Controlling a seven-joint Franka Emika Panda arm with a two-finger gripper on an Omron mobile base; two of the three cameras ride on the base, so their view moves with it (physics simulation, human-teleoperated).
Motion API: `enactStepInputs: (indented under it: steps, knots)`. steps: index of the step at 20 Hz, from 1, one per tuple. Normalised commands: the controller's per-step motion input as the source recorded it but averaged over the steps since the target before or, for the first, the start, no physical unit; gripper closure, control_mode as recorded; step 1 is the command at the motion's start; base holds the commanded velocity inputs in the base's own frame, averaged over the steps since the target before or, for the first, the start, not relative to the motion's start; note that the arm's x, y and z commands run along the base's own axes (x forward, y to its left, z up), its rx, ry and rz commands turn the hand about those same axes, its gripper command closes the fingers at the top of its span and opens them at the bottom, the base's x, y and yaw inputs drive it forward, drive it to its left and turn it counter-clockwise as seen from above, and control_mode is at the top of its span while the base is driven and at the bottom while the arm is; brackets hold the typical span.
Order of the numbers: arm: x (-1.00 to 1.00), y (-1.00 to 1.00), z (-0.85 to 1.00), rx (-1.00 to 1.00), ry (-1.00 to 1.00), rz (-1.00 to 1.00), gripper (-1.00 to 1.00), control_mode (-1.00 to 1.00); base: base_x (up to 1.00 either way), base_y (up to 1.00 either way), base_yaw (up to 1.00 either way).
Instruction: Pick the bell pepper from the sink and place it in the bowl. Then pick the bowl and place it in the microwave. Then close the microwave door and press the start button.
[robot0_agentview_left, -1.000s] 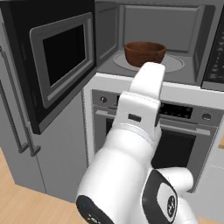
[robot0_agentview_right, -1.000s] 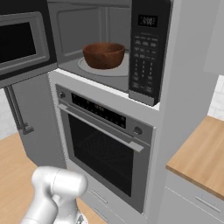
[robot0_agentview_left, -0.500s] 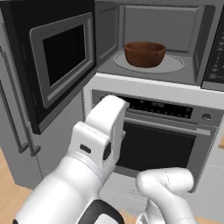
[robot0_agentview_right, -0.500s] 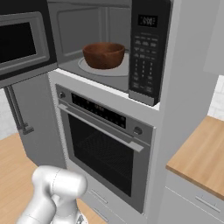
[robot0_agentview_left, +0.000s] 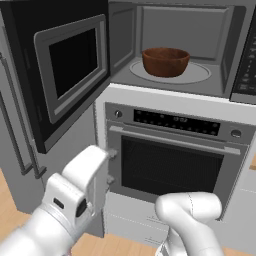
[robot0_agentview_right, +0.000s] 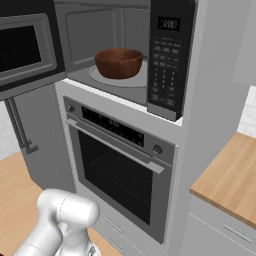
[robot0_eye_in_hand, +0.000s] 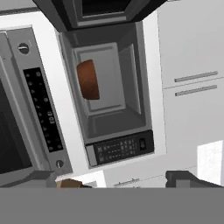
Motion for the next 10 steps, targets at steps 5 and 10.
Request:
enactStepInputs:
  steps: [5, 10]
  knots:
    - [0.15, 0.42, -0.37, 0.02, 0.00, -0.03, -1.00, -1.00, 0.00, 0.00, 0.00]
    - [0.54, 0.42, -0.31, 0.00, 0.08, -0.01, -1.00, -1.00, 0.00, 0.00, 0.00]
